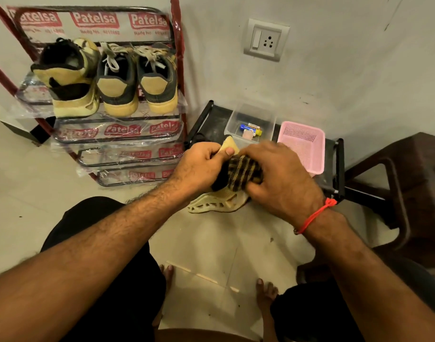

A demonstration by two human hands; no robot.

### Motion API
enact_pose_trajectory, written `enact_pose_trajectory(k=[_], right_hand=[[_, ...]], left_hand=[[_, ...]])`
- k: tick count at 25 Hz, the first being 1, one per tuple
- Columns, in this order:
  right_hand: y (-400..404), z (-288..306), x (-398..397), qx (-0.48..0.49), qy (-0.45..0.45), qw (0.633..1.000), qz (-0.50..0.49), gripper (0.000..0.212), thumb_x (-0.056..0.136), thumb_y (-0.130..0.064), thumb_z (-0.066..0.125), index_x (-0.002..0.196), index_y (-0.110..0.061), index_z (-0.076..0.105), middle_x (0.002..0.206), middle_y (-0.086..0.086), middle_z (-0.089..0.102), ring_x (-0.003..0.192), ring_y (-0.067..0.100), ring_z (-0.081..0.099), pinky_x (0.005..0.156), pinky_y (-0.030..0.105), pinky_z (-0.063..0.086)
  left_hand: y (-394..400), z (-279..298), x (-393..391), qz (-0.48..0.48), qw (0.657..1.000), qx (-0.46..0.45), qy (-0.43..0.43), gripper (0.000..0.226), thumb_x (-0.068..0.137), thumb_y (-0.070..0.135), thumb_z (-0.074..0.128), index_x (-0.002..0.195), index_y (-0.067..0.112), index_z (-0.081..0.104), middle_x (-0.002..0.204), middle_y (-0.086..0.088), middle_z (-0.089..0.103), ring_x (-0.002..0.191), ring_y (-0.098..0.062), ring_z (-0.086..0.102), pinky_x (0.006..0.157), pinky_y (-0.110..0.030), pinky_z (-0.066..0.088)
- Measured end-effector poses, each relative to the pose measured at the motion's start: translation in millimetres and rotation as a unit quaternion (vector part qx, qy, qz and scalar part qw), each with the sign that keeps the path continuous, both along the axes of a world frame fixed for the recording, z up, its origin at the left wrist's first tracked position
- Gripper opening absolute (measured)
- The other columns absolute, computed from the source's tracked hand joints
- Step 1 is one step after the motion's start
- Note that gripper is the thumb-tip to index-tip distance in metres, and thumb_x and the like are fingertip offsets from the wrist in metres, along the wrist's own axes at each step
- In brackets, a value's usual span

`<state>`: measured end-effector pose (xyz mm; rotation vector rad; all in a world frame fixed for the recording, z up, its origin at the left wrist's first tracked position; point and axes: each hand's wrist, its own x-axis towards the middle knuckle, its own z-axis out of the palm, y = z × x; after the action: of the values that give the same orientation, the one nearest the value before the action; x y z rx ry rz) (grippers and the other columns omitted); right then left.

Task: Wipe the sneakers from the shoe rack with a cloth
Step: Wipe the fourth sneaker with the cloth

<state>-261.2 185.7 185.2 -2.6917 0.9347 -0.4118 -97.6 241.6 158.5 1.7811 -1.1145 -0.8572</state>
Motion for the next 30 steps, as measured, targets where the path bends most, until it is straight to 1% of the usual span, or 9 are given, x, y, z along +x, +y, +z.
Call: enact_pose_trajectory(k=[3,8,13,15,18,21,25,27,30], right_hand=[[7.0,-5.4,3.5,0.0,0.072,0.997,0.032,0.05,0.085,-0.035,0.067,0.133,-0.022,0.056,0.12,0.004,0.058,0.112,0.025,0.048,0.101,0.041,0.043],[6.8,-8.5,0.9,-0.041,0.01,0.997,0.068,0.051,0.077,-0.026,0.081,0.124,-0.02,0.064,0.116,0.005,0.062,0.107,0.027,0.051,0.091,0.041,0.045],[-9.0,-14.6,-6.4,-0.078,0.019,0.997,0.022,0.052,0.076,-0.019,0.08,0.126,-0.019,0.063,0.121,0.007,0.061,0.111,0.033,0.05,0.093,0.047,0.044],[-13.2,-23.0,-7.4,-0.078,0.038,0.996,0.02,0.053,0.079,-0.02,0.077,0.13,-0.021,0.061,0.122,0.006,0.06,0.113,0.032,0.049,0.096,0.046,0.044],[-19.0,-37.8,-6.3,-0.045,0.042,0.998,0.025,0.054,0.081,-0.016,0.077,0.132,-0.02,0.058,0.127,0.007,0.057,0.118,0.031,0.048,0.101,0.048,0.046],[-28.0,-41.3,-3.5,-0.001,-0.039,0.999,-0.014,0.061,0.078,-0.002,0.075,0.135,-0.012,0.055,0.137,0.014,0.05,0.128,0.035,0.045,0.111,0.046,0.039],[3.3,-49.8,17.0,0.012,-0.106,0.994,-0.038,0.066,0.075,0.001,0.076,0.137,-0.009,0.054,0.14,0.018,0.045,0.13,0.035,0.044,0.112,0.043,0.038],[28.2,-61.8,24.9,0.008,-0.113,0.993,0.018,0.065,0.069,-0.001,0.083,0.129,-0.006,0.059,0.133,0.021,0.049,0.123,0.039,0.049,0.102,0.048,0.049],[33.9,-74.4,19.9,-0.047,-0.091,0.989,0.11,0.056,0.07,-0.006,0.086,0.122,-0.005,0.064,0.124,0.02,0.058,0.116,0.039,0.056,0.097,0.048,0.052]], left_hand=[[0.2,-5.9,2.0,0.029,1.0,0.01,-0.001,0.045,0.101,0.039,0.058,0.085,-0.003,0.065,0.071,-0.015,0.058,0.065,-0.025,0.052,0.06,-0.045,0.047],[-3.5,-14.2,14.6,0.058,0.996,0.044,0.044,0.058,0.1,0.05,0.052,0.085,-0.004,0.065,0.072,-0.01,0.058,0.066,-0.024,0.051,0.065,-0.038,0.042],[-6.4,-4.0,3.6,-0.04,0.976,0.029,-0.214,0.038,0.105,0.047,0.043,0.08,0.02,0.05,0.073,0.005,0.051,0.062,-0.009,0.046,0.054,-0.024,0.031],[-6.3,-7.0,8.5,-0.098,0.968,0.037,-0.228,0.033,0.104,0.048,0.044,0.095,0.018,0.054,0.078,0.002,0.056,0.065,-0.01,0.05,0.054,-0.023,0.035],[-5.0,-13.7,22.4,-0.114,0.987,0.078,-0.08,0.028,0.104,0.043,0.05,0.11,0.016,0.056,0.085,-0.005,0.061,0.072,-0.018,0.055,0.061,-0.035,0.045],[-7.9,-20.1,22.4,0.001,0.988,0.062,0.142,0.024,0.105,0.035,0.05,0.109,0.012,0.055,0.073,0.0,0.05,0.058,-0.012,0.044,0.053,-0.029,0.038],[-17.1,-11.6,21.7,0.117,0.896,-0.032,0.427,0.026,0.108,0.026,0.046,0.123,0.006,0.056,0.105,-0.016,0.071,0.075,-0.027,0.071,0.067,-0.039,0.061],[-20.6,-7.5,29.1,0.163,0.852,-0.055,0.494,0.034,0.108,0.024,0.044,0.131,0.0,0.054,0.122,-0.02,0.07,0.091,-0.033,0.075,0.068,-0.044,0.063],[-16.1,-3.7,33.8,0.161,0.856,-0.056,0.489,0.037,0.108,0.024,0.043,0.136,0.0,0.052,0.122,-0.018,0.07,0.096,-0.033,0.075,0.067,-0.045,0.063]])
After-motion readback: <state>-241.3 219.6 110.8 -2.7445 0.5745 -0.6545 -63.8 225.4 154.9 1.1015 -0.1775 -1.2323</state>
